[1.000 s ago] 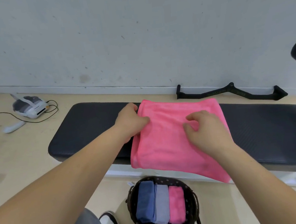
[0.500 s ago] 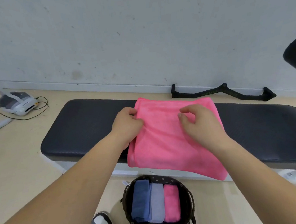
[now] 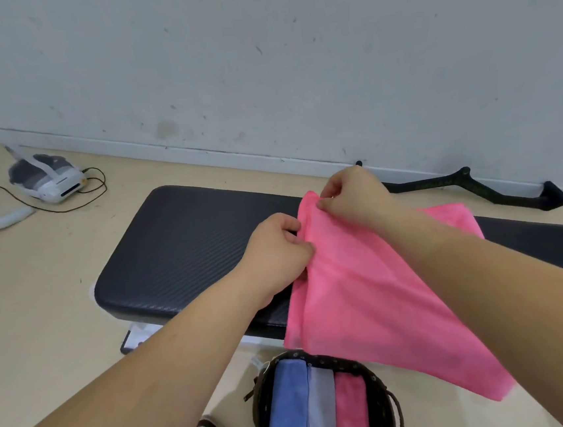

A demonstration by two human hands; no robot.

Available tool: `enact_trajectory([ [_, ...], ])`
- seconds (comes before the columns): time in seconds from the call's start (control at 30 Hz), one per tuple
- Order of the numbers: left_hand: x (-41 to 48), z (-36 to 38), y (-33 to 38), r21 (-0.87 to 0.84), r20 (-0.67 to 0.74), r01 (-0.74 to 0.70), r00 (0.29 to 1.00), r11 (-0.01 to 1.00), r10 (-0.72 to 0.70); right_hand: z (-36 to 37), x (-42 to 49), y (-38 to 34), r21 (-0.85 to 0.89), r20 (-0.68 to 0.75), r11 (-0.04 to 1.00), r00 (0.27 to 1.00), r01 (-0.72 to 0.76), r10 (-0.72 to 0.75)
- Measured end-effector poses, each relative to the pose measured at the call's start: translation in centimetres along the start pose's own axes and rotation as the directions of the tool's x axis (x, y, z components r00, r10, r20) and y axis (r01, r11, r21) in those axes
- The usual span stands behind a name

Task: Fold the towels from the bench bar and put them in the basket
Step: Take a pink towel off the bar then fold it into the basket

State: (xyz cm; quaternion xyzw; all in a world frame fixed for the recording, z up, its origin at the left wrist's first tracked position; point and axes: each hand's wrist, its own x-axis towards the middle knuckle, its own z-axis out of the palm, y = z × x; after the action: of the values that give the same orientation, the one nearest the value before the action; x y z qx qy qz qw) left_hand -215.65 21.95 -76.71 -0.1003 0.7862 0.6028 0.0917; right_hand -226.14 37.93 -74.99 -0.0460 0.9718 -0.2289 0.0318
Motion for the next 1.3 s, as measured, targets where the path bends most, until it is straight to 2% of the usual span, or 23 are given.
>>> enact_trajectory([
  [0.27, 0.1, -0.1, -0.5, 0.000, 0.013, -0.027, 1.000, 1.000, 0.027, 0.3, -1.1, 0.5, 0.070, -0.203, 0.984, 0.968, 0.164, -0.147],
  [0.43, -0.1, -0.1, -0.2, 0.065, 0.014, -0.053, 0.999, 0.996, 0.053, 1.6, 0.1, 0.4, 0.162, -0.125, 0.985, 0.991, 0.055, -0.035],
  [0.53, -0.4, -0.3, 0.0, 0.101, 0.005, -0.055, 0.998, 0.993, 0.055, 2.3, 0.7, 0.1, 0.118, -0.105, 0.993, 0.994, 0.011, 0.001],
  [0.7, -1.3, -0.4, 0.3, 0.051, -0.009, 0.002, 1.000, 0.999, -0.002, 3.0, 0.9, -0.4, 0.053, -0.046, 0.997, 0.997, -0.056, 0.059],
  [0.83, -3.4, -0.8, 1.0, 0.092, 0.081, 0.080, 0.993, 0.993, -0.087, 3.4, 0.6, -0.3, -0.046, -0.042, 0.998, 0.998, -0.038, 0.036],
  [0.93, -4.4, -1.2, 0.6, 0.213, 0.144, 0.101, 0.981, 0.972, -0.133, 3.4, -0.2, -0.1, 0.013, -0.077, 1.000, 0.997, 0.005, -0.004],
  [1.0, -5.0, -1.3, 0.4, 0.359, 0.159, 0.033, 0.983, 0.933, -0.096, 3.1, -0.8, -0.2, 0.100, -0.132, 0.995, 0.991, 0.027, -0.013],
  [1.07, -5.8, -1.0, 0.2, 0.554, 0.155, -0.089, 0.988, 0.828, 0.003, 2.9, -1.7, -0.5, 0.170, -0.190, 0.985, 0.982, 0.027, 0.006],
  [1.13, -6.6, -0.5, 0.1, 0.667, 0.125, -0.158, 0.987, 0.728, 0.099, 2.5, -2.6, -0.8, 0.207, -0.253, 0.978, 0.967, 0.034, 0.020],
  [1.2, -6.9, -0.1, -0.1, 0.697, 0.110, -0.171, 0.985, 0.696, 0.132, 1.6, -3.5, -1.0, 0.206, -0.308, 0.975, 0.951, 0.081, -0.014],
  [1.3, -7.0, 0.6, -0.2, 0.676, 0.134, -0.169, 0.985, 0.718, 0.106, -1.1, -4.8, -1.1, 0.251, -0.303, 0.959, 0.952, 0.130, -0.050],
])
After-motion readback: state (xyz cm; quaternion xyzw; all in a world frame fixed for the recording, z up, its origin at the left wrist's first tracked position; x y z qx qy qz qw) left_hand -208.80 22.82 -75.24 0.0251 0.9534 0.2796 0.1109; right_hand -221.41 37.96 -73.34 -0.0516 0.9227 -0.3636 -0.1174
